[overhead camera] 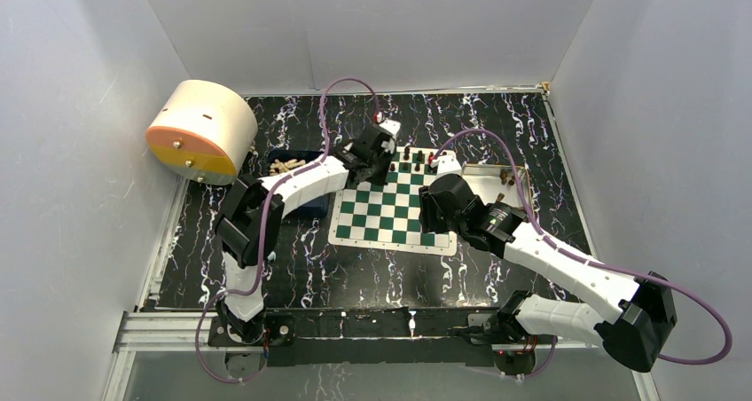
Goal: Set up the chess pieces on the board
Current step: Place the chess piece on the chessboard, then pick up the chess piece from the storage box.
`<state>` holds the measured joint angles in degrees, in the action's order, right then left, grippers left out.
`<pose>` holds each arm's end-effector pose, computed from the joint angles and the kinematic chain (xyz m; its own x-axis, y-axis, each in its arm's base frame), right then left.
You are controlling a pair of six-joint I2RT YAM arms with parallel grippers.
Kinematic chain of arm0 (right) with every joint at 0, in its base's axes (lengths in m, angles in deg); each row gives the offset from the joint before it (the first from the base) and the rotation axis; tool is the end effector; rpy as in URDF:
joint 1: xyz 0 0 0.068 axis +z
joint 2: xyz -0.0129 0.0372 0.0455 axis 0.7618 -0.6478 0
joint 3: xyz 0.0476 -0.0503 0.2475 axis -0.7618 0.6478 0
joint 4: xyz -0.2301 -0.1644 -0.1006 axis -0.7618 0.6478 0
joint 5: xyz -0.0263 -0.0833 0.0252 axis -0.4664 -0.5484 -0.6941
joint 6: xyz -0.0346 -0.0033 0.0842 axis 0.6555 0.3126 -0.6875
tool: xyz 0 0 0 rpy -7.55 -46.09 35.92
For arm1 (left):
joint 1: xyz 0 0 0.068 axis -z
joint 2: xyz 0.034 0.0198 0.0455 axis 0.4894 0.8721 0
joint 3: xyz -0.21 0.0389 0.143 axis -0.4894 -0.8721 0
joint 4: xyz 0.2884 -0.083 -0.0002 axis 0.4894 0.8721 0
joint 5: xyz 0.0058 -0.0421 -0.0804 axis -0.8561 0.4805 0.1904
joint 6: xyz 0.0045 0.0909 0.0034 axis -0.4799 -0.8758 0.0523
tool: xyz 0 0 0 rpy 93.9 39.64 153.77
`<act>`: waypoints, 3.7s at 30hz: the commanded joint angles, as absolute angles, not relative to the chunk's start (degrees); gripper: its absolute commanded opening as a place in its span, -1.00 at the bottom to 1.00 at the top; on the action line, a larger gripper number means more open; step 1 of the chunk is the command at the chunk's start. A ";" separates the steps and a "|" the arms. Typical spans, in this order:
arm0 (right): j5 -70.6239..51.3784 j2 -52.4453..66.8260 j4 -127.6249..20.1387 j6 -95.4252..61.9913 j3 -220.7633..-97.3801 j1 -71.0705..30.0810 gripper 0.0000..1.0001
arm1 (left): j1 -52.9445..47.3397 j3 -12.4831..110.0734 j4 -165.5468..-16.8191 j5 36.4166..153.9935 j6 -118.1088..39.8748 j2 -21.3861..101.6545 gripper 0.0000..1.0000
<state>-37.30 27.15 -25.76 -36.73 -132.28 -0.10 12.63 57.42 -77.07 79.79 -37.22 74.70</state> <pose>0.2203 0.2150 0.2295 -0.6256 -0.0799 -0.7760 -0.2960 0.9447 0.1413 0.3788 -0.3267 0.1572 -0.6147 0.2414 -0.7509 0.4628 0.8813 -0.0956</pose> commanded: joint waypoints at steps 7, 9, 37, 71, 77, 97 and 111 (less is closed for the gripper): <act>-40.68 26.02 -25.50 -36.55 -133.67 -0.25 0.00 | 4.59 65.39 -77.93 78.61 -37.55 79.16 -0.92; -40.84 25.64 -25.11 -36.37 -134.37 -0.23 0.00 | 3.84 66.28 -78.09 78.60 -37.89 80.15 -0.92; -42.21 25.96 -23.45 -36.29 -135.25 -0.24 0.01 | 2.78 69.62 -80.55 79.39 -40.15 87.31 -0.89; -42.64 20.36 -23.81 -37.54 -138.20 -1.73 0.06 | 1.38 64.82 -74.09 82.10 -42.96 68.10 0.09; -39.61 17.90 -23.84 -35.12 -140.10 -11.20 0.05 | 1.37 54.08 -73.18 82.38 -43.71 54.37 0.39; -48.90 7.46 -41.84 -26.76 -137.28 -35.48 0.02 | 1.37 23.95 -75.32 80.87 -45.34 27.74 0.78; -47.19 -4.31 -47.44 -30.50 -142.80 -46.10 -0.14 | 1.37 22.11 -75.24 76.26 -47.15 23.61 0.79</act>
<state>-46.04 -2.29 -44.36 -28.25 -139.58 -45.17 1.44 21.33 -74.84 78.41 -45.99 25.57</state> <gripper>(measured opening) 0.433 0.894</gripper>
